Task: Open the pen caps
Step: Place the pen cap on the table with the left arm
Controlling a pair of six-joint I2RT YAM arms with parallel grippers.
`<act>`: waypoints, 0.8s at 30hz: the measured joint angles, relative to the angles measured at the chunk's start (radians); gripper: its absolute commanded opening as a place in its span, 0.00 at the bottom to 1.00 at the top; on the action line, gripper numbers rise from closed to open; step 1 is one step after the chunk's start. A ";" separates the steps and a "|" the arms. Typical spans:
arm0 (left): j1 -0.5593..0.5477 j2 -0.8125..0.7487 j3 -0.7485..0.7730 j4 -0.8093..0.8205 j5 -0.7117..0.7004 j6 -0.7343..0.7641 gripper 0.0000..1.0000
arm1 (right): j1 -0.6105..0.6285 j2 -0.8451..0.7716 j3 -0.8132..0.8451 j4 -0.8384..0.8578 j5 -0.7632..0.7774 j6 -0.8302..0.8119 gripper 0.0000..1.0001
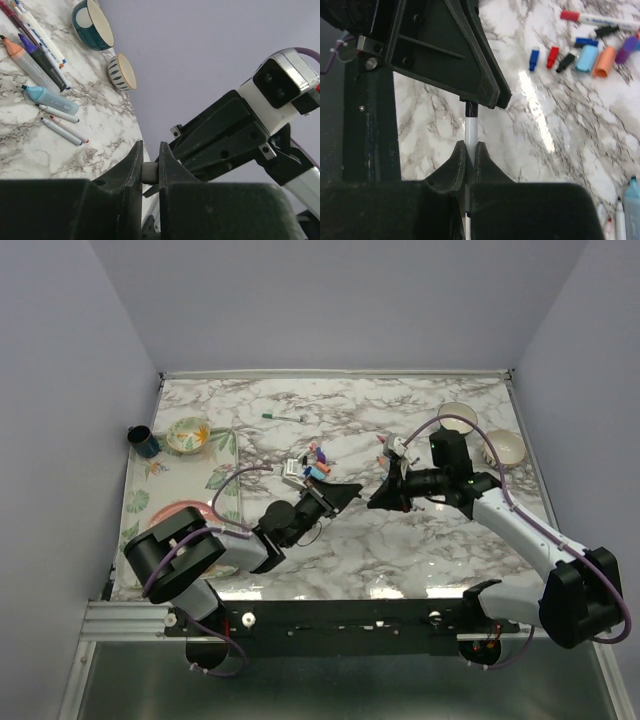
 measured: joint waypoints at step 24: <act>0.253 -0.687 -0.217 -0.734 -0.205 0.024 0.00 | -0.023 0.080 0.068 -0.204 0.145 -0.209 0.01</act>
